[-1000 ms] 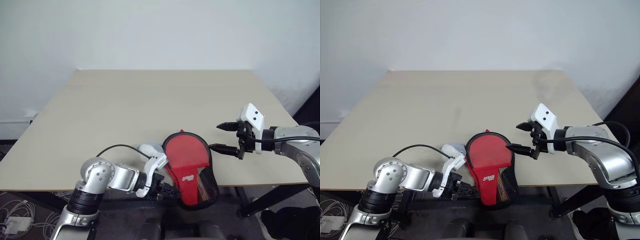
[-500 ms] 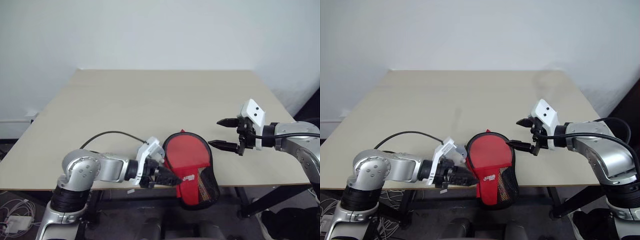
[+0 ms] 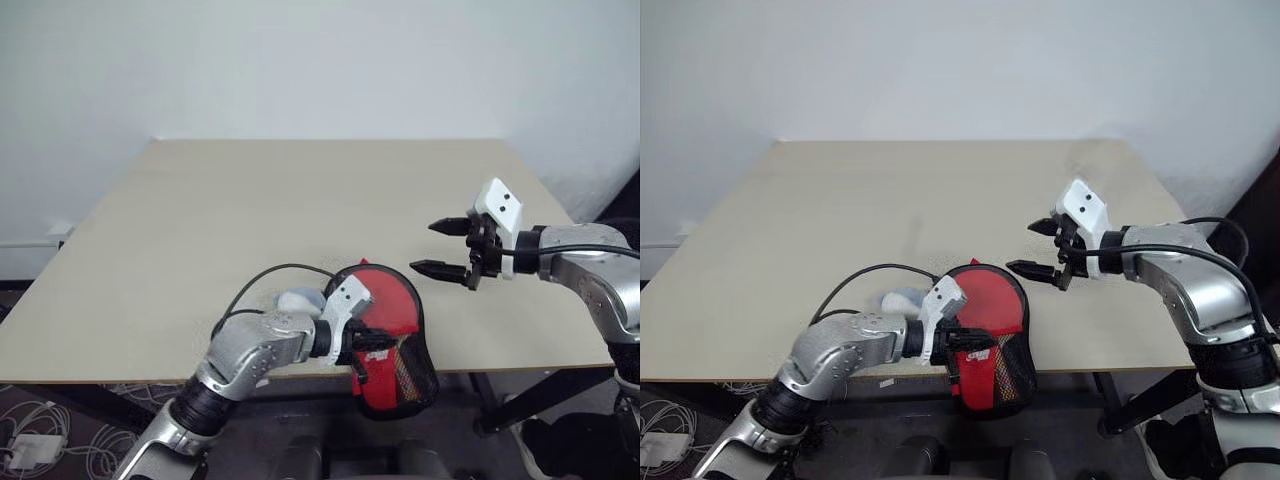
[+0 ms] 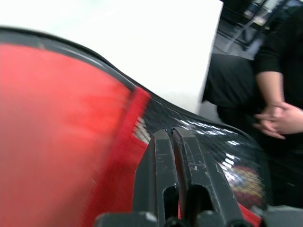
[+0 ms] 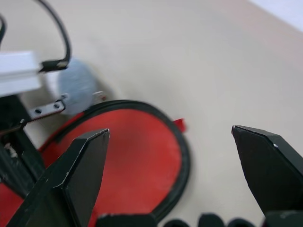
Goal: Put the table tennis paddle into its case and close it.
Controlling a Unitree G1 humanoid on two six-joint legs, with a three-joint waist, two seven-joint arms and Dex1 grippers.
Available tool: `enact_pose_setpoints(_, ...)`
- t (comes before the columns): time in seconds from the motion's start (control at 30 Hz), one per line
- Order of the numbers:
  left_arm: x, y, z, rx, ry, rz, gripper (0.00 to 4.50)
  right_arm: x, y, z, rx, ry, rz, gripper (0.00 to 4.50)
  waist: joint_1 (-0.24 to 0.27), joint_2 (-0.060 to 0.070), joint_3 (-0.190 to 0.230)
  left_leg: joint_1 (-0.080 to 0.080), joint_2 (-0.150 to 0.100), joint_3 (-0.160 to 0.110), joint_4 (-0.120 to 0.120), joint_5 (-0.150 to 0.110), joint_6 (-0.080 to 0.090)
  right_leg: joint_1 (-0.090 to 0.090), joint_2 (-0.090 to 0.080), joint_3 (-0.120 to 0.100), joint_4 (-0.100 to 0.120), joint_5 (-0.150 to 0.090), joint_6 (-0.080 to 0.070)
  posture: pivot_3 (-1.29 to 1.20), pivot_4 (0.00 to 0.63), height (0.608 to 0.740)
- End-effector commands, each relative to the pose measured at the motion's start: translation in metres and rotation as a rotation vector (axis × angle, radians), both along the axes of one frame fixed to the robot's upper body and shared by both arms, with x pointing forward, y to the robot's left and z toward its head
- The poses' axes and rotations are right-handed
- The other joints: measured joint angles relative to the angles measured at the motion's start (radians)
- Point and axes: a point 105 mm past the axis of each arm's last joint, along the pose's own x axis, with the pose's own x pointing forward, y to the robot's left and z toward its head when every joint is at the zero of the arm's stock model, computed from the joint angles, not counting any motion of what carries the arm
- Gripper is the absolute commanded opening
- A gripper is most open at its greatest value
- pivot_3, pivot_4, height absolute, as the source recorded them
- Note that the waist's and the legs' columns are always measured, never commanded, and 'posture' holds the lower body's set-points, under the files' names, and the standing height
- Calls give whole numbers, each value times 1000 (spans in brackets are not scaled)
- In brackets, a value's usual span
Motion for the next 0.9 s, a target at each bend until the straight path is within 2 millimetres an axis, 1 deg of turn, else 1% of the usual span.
enact_pose_setpoints(0.03,7,-6,4,-18,-91,-7,42,8,3,13,4,-64,5,4500,0,0,0,0,0,0,0,0,0,0,0,0,0,0,0,0,0,740)
enact_pose_setpoints(0.1,8,-6,1,-13,-111,-8,42,11,5,13,4,-65,8,4500,0,0,0,0,0,0,0,0,0,0,0,0,0,0,0,0,0,740)
enact_pose_setpoints(0.37,5,0,-9,8,-99,19,42,14,13,11,12,-57,31,4500,-1,0,0,0,0,0,0,0,0,0,1,0,1,-1,2,0,0,740)
enact_pose_setpoints(0.5,2,-3,-12,2,-95,23,42,11,23,6,12,-27,86,4500,-1,0,0,0,0,0,0,0,0,0,0,0,1,-1,2,0,0,740)
enact_pose_setpoints(0.67,1,-7,-14,2,-104,24,42,14,37,3,7,13,132,4500,-1,1,0,1,1,0,0,0,0,0,1,0,1,0,2,0,0,740)
enact_pose_setpoints(0.7,0,-8,-15,3,-107,20,42,14,41,3,4,20,147,4500,0,1,0,1,1,0,0,0,0,0,1,0,1,0,2,0,0,740)
enact_pose_setpoints(0.9,-2,-5,-20,33,-138,-1,42,31,83,-4,-10,85,225,4500,-3,2,-1,2,1,0,0,0,0,0,1,0,2,3,1,0,0,740)
